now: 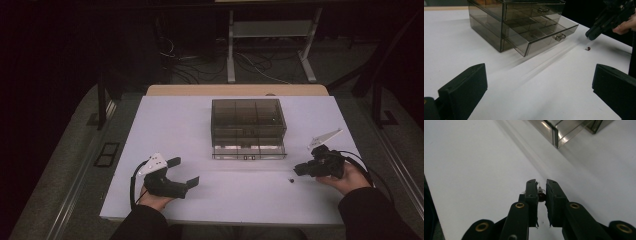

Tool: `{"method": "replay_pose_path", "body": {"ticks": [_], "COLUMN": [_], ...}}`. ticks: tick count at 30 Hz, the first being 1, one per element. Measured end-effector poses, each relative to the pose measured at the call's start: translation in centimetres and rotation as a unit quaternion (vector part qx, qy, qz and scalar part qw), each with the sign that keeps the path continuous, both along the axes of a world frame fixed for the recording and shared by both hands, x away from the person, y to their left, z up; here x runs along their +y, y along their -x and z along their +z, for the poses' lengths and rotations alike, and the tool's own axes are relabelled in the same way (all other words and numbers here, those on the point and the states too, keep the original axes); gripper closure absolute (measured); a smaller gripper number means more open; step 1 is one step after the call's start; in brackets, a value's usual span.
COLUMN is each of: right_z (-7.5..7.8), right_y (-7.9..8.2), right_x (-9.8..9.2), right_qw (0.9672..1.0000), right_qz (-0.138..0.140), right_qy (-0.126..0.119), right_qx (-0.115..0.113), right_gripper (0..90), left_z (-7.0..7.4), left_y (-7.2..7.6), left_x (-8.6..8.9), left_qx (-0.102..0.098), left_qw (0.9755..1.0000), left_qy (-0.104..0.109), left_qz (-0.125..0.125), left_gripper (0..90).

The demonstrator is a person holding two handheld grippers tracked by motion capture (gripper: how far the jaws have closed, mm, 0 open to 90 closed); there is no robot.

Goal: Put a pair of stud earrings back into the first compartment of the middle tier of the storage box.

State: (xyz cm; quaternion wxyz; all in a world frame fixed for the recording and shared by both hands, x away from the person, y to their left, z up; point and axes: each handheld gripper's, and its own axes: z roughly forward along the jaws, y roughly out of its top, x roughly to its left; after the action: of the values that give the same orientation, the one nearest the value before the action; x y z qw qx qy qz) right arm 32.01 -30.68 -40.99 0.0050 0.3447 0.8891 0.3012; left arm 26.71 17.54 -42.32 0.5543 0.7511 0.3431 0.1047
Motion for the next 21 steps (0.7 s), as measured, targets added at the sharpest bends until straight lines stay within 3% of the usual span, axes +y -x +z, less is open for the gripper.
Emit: {"method": "replay_pose_path", "body": {"ticks": [14, 21], "right_z": [3.1, 4.9], "right_y": [0.0, -0.4], "right_x": [0.1, 1.0], "right_qw": [0.9995, 0.9987], "right_qz": [0.009, 0.023], "right_qy": [-0.013, -0.015], "right_qx": [-0.026, -0.042], "right_gripper": [79.1, 79.1], "left_z": [0.0, 0.0], "left_y": [0.0, 0.0], "left_x": [0.0, 0.0], "left_qx": [0.0, 0.0], "left_qw": [1.0, 1.0], "left_qy": [0.0, -0.001], "left_qz": [-0.001, -0.002], "left_gripper": [0.0, 0.0]}}
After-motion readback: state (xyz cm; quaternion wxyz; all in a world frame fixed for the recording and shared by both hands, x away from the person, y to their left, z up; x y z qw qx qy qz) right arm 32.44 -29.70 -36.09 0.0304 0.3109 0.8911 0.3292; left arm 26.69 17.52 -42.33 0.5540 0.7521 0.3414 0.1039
